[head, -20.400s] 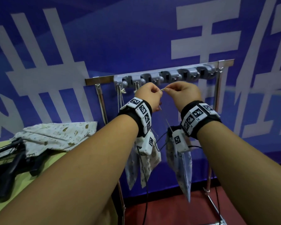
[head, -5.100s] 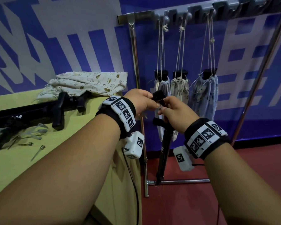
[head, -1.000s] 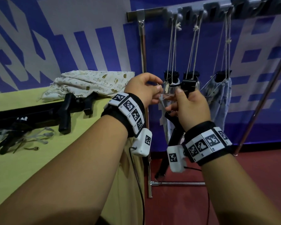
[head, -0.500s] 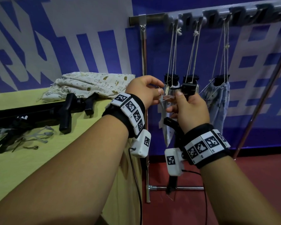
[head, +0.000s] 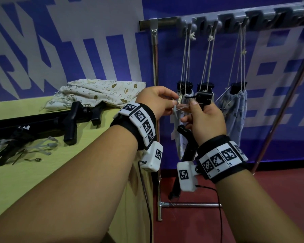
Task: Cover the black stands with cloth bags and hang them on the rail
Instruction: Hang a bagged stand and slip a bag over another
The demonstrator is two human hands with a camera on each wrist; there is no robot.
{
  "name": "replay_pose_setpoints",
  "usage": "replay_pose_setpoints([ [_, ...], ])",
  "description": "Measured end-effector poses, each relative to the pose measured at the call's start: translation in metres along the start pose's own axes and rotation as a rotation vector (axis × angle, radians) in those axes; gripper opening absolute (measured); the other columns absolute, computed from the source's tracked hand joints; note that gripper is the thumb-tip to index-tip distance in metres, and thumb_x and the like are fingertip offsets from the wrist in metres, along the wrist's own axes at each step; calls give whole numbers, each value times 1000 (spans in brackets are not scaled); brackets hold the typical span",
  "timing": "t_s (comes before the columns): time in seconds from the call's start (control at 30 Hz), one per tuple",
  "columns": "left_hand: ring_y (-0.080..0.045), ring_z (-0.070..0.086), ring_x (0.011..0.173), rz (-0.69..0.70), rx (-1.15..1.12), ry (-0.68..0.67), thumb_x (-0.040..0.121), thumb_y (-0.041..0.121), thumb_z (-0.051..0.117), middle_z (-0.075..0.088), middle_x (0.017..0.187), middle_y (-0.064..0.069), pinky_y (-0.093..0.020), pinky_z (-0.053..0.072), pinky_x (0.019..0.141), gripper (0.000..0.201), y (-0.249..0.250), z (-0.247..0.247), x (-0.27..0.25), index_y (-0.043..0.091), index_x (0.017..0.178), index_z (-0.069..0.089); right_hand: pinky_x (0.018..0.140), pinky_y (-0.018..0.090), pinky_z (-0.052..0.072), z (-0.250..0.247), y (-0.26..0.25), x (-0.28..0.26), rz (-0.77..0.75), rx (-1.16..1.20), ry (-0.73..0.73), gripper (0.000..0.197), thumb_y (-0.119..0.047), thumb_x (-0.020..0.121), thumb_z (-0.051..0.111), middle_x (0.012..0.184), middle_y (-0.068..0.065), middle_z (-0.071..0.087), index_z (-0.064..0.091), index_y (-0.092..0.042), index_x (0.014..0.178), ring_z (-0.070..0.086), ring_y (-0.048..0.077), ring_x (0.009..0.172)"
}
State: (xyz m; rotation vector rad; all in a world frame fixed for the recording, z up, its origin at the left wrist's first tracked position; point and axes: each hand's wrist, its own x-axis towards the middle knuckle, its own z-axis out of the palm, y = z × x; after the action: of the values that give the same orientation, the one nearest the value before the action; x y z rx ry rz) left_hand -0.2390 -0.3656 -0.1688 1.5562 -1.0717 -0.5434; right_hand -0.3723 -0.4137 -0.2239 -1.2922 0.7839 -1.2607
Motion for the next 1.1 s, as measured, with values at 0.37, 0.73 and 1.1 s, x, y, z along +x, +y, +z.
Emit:
replay_pose_setpoints([
  [0.37, -24, 72, 81, -208, -230, 5, 97, 12, 68, 76, 102, -20, -33, 60, 80, 23, 2, 4, 3, -4, 111, 75, 51, 32, 60, -4, -6, -3, -17, -14, 32, 19, -32, 108, 62, 63, -1, 68, 65, -20, 94, 64, 7, 51],
  [0.73, -11, 62, 64, -377, -347, -130, 98, 24, 68, 69, 74, -1, -24, 56, 60, 17, -2, 2, -1, 9, 105, 68, 48, 30, 58, -7, -5, -1, -38, -9, 54, 16, -30, 106, 66, 71, 1, 66, 75, -19, 100, 60, 9, 57],
  [1.1, -9, 55, 60, -354, -310, -102, 98, 20, 65, 65, 67, 3, -23, 47, 59, 11, 0, 4, -2, 10, 100, 69, 48, 18, 46, -15, 0, 7, -81, -79, 21, 21, -28, 106, 66, 58, -10, 61, 76, -10, 100, 54, 2, 48],
])
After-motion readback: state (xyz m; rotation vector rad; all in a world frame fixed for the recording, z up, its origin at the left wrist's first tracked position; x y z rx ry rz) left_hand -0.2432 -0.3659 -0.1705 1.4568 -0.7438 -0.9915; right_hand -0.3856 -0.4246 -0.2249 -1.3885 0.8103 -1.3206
